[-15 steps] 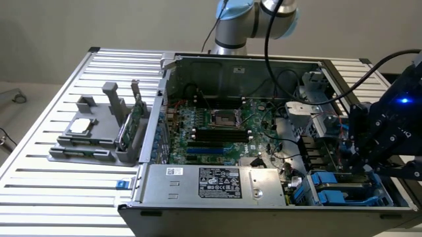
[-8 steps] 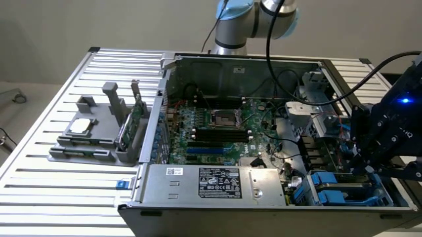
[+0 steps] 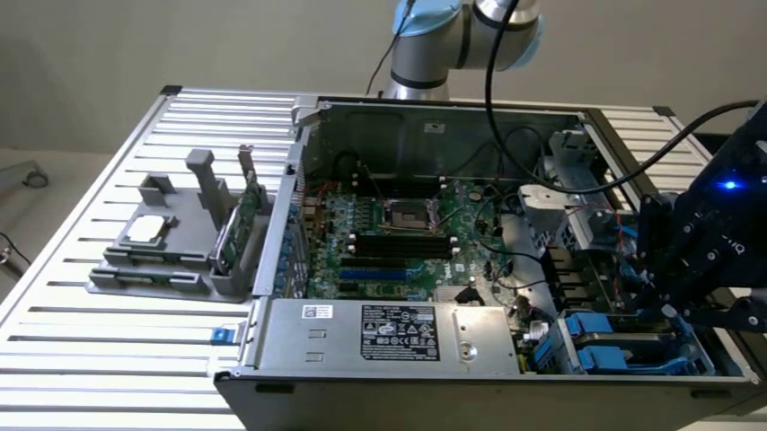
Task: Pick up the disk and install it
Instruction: 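Insert the second disk wire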
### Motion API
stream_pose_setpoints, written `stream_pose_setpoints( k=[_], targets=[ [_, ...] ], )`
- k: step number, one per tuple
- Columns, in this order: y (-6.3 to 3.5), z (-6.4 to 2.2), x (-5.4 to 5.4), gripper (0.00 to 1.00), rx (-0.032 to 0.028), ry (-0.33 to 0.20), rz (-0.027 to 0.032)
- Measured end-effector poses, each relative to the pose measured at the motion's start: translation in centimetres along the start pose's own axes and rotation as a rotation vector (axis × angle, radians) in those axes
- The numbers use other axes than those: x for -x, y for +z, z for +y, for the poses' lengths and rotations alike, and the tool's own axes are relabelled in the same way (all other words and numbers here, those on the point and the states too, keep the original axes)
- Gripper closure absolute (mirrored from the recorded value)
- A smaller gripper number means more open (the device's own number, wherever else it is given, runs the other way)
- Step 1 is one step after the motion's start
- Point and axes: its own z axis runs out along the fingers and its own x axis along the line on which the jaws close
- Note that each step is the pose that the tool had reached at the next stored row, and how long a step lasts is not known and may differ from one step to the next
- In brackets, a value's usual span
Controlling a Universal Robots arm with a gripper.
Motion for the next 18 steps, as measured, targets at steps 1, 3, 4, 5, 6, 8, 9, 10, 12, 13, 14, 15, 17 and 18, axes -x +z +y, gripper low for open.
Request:
stream_pose_setpoints(
  k=[1, 3, 4, 5, 6, 8, 9, 10, 12, 13, 14, 15, 17, 18],
  targets=[
    [0.03, 0.00, 0.00, 0.82, -0.0002, 0.011, 0.0001],
    [0.07, 0.00, -0.01, 0.82, -0.0004, 0.026, 0.0002],
    [0.09, 0.00, -0.02, 0.82, -0.0004, 0.031, 0.0004],
    [0.11, 0.01, -0.03, 0.82, -0.0002, 0.035, 0.0005],
    [0.13, 0.01, -0.04, 0.82, 0.0000, 0.039, 0.0005],
    [0.17, 0.02, -0.05, 0.82, 0.0004, 0.044, 0.0003],
    [0.19, 0.02, -0.05, 0.82, 0.0005, 0.046, 0.0003],
    [0.20, 0.02, -0.06, 0.82, 0.0006, 0.048, 0.0002],
    [0.24, 0.02, -0.06, 0.82, 0.0009, 0.052, 0.0004],
    [0.25, 0.02, -0.06, 0.82, 0.0011, 0.053, 0.0004],
    [0.26, 0.02, -0.06, 0.82, 0.0015, 0.054, 0.0003],
    [0.28, 0.02, -0.06, 0.82, 0.0019, 0.054, 0.0002],
    [0.31, 0.02, -0.06, 0.82, 0.0028, 0.055, -0.0005],
    [0.33, 0.02, -0.06, 0.82, 0.0033, 0.055, -0.0010]
  ],
)
